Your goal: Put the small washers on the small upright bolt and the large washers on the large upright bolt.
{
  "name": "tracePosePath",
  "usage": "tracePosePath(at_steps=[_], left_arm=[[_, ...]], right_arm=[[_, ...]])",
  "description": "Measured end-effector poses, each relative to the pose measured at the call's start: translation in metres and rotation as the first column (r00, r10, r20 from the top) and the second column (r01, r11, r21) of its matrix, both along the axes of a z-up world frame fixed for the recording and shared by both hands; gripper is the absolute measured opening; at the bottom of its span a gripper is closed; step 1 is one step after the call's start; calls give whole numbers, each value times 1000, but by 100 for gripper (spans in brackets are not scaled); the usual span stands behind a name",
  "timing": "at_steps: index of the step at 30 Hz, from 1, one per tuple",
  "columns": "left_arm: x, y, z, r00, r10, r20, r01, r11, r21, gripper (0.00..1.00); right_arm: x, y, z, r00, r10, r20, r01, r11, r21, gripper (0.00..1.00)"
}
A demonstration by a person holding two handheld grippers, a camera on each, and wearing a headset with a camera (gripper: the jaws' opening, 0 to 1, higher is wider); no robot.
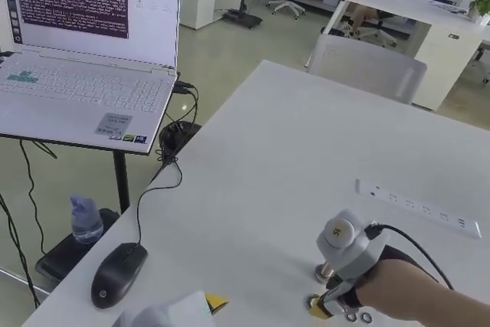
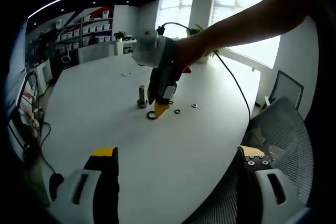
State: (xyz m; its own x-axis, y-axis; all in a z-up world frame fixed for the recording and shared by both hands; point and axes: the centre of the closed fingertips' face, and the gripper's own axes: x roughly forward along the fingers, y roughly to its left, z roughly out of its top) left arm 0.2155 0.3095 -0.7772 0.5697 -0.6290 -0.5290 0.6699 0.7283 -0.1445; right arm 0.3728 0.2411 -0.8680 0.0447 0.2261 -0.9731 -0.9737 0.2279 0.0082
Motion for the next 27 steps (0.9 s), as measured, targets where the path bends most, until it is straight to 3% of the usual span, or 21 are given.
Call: tracePosePath(at_steps=[8, 27], left_arm=[[-6, 0, -4, 1000, -9, -14, 9, 1000, -12, 92], [-7, 2, -5, 1000, -8, -29, 8, 1000, -22, 89]], right_arm=[[3, 0, -7, 1000, -7, 6, 7, 1000, -3, 36], [6, -1, -15, 999, -30, 16, 30, 999, -16, 33]])
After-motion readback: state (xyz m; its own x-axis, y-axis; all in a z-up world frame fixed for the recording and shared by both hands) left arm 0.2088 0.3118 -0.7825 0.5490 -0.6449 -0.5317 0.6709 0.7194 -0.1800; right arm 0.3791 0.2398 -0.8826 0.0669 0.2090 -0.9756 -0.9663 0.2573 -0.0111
